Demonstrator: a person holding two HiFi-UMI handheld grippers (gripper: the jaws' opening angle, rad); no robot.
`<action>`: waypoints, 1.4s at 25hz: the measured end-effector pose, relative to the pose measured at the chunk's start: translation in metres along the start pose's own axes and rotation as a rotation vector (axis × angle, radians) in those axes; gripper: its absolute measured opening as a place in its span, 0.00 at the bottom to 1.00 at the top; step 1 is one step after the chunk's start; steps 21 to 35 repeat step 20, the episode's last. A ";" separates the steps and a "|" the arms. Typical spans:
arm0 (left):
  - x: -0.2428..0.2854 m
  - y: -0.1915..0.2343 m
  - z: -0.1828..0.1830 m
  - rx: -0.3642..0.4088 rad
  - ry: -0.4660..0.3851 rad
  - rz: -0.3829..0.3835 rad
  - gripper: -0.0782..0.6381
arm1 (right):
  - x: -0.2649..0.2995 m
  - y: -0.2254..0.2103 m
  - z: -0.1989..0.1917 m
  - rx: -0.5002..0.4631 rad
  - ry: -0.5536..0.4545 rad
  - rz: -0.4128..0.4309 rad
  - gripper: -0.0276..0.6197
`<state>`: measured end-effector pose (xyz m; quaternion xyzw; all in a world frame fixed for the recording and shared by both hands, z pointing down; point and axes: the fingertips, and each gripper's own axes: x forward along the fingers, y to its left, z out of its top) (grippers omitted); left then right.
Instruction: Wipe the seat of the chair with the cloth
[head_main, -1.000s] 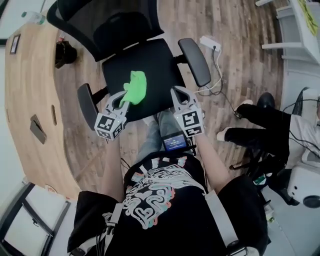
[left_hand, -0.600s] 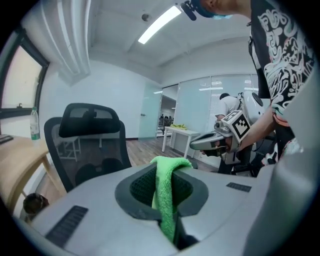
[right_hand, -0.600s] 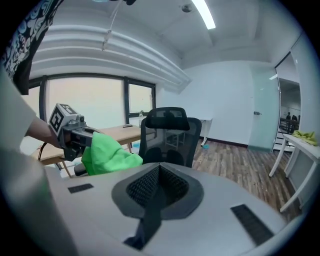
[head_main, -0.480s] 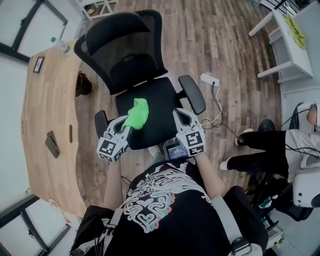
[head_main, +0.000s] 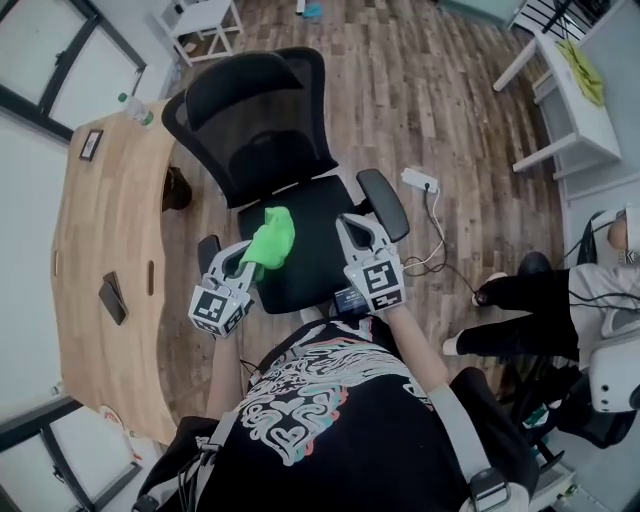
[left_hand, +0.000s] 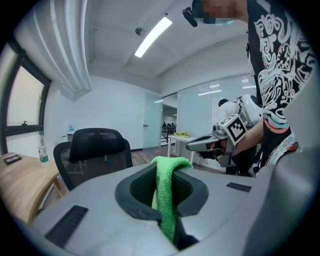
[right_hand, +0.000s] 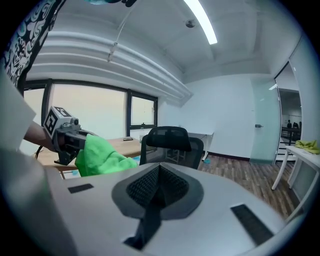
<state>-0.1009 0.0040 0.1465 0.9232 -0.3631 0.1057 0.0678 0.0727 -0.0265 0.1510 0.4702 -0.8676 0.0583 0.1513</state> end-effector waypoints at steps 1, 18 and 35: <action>0.000 -0.001 0.001 0.001 -0.002 -0.001 0.13 | 0.000 0.001 0.001 0.003 -0.002 0.003 0.05; -0.002 -0.008 0.011 -0.011 -0.031 -0.010 0.13 | -0.003 0.012 -0.005 0.023 0.010 0.030 0.05; -0.002 -0.010 0.009 -0.011 -0.030 -0.013 0.13 | -0.003 0.013 -0.007 0.022 0.014 0.036 0.05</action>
